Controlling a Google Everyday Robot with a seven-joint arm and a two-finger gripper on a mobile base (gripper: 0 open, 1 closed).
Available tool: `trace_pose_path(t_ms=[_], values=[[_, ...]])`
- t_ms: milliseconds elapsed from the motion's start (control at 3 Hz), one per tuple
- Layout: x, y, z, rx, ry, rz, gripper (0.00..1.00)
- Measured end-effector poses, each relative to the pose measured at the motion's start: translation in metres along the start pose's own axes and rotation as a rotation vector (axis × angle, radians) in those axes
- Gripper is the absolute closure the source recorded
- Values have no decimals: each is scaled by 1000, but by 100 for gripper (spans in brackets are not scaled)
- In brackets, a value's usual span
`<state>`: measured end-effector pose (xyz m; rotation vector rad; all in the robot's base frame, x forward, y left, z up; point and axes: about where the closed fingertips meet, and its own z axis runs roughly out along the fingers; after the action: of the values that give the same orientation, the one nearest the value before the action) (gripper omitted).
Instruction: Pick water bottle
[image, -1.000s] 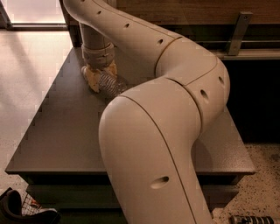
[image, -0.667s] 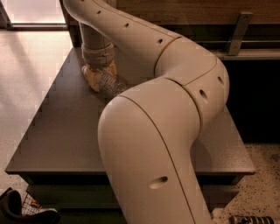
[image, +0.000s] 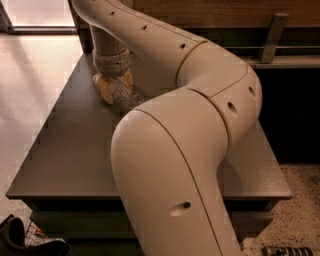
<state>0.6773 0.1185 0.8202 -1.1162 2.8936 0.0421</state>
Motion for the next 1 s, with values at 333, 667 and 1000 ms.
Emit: trace_pose_path(t_ms=[333, 667, 1000], values=[[0, 0, 0, 0, 0, 0, 100], [-2, -3, -26, 33, -71, -30, 100], [3, -8, -91, 103, -249, -103, 100]])
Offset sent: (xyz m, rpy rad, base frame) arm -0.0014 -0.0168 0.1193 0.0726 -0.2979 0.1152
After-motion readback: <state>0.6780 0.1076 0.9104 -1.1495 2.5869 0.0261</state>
